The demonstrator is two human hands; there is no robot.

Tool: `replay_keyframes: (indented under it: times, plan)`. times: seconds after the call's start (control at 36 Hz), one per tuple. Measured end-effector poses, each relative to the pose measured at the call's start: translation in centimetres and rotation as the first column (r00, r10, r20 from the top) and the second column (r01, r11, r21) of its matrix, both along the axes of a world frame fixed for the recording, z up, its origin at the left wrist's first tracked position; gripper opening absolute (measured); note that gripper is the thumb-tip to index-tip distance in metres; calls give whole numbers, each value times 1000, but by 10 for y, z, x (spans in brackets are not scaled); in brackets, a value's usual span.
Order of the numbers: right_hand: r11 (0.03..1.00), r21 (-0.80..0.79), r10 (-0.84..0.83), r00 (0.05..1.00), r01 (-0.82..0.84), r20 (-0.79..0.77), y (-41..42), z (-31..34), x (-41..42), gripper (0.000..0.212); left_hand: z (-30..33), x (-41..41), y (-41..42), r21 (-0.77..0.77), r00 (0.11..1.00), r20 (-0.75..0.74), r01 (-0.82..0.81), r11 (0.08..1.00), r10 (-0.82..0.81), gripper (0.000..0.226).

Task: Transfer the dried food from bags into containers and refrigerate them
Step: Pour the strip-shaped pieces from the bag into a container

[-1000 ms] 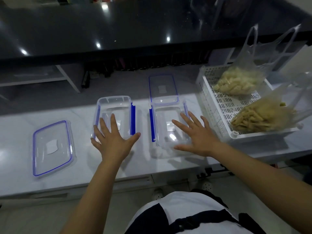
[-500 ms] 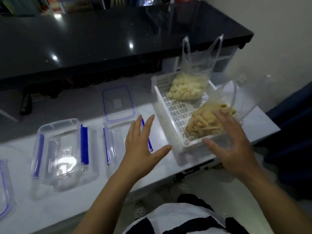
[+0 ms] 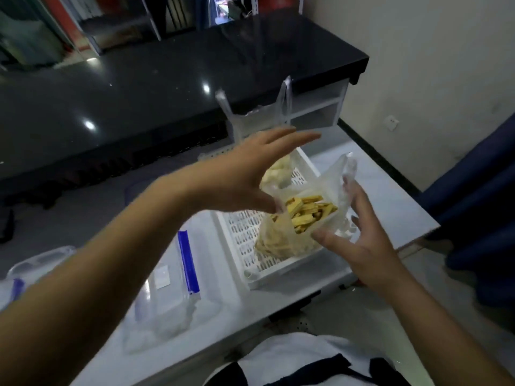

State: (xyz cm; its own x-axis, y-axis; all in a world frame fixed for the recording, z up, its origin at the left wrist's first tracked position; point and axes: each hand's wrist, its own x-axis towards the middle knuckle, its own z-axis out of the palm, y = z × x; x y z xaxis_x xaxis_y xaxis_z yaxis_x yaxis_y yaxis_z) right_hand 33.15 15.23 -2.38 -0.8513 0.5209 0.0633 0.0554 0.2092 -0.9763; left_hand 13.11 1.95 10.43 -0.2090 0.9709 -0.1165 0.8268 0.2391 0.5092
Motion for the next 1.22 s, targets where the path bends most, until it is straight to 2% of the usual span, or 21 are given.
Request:
replay_keyframes:
  times: [0.08, 0.17, 0.33, 0.44, 0.56, 0.67, 0.78, 0.92, 1.0, 1.06, 1.11, 1.17, 1.22]
  plan:
    - [996, -51, 69, 997, -68, 19, 5, -3, -6, 100, 16, 0, 31, -95, 988, -106, 104, 990, -114, 107]
    - [992, -35, 124, 992, -123, 37, 12, -5, -8, 95, 24, 3, 56, -223, 960, -164, 189, 956, -228, 95]
    - [970, -23, 243, 970, -242, 33, 31, -8, -8, 90, 28, 11, 85, -403, 909, -222, 243, 882, -353, 43]
    - [947, 13, 320, 944, -322, 76, 45, -15, -9, 96, 23, 10, 89, -413, 925, -147, 265, 871, -351, 24]
    - [925, 22, 376, 923, -379, 83, 54, -24, -12, 99, 36, 4, 78, -353, 977, -45, 179, 918, -208, 15]
    - [893, 26, 445, 891, -448, 88, 58, -28, -22, 102, 46, 1, 62, -209, 999, -32, 32, 977, -40, 34]
    - [871, 49, 483, 870, -489, 96, 60, -29, -36, 105, 39, 1, 46, -92, 997, -31, -78, 993, 76, 23]
    - [846, 58, 526, 847, -530, 75, 64, -27, -55, 105, 37, 5, 30, 51, 977, 28, -213, 976, 211, 26]
    - [843, 61, 531, 845, -534, 64, 65, -28, -65, 101, 53, 2, 23, 272, 964, 127, -262, 926, 235, 17]
    - [836, 68, 540, 839, -544, 70, 63, -29, -70, 98, 71, -5, 17, 354, 969, 94, -246, 902, 228, 12]
    - [834, 65, 546, 836, -549, 61, 59, -32, -73, 94, 82, -11, 10, 325, 967, -24, -234, 916, 255, 14]
    - [842, 82, 532, 846, -533, 34, 57, -35, -74, 84, 82, -14, 4, 161, 955, -125, -247, 956, 268, 25]
    - [844, 146, 517, 855, -516, 32, 55, -37, -73, 78, 72, -9, 2, -27, 958, -103, -270, 962, 266, 42]
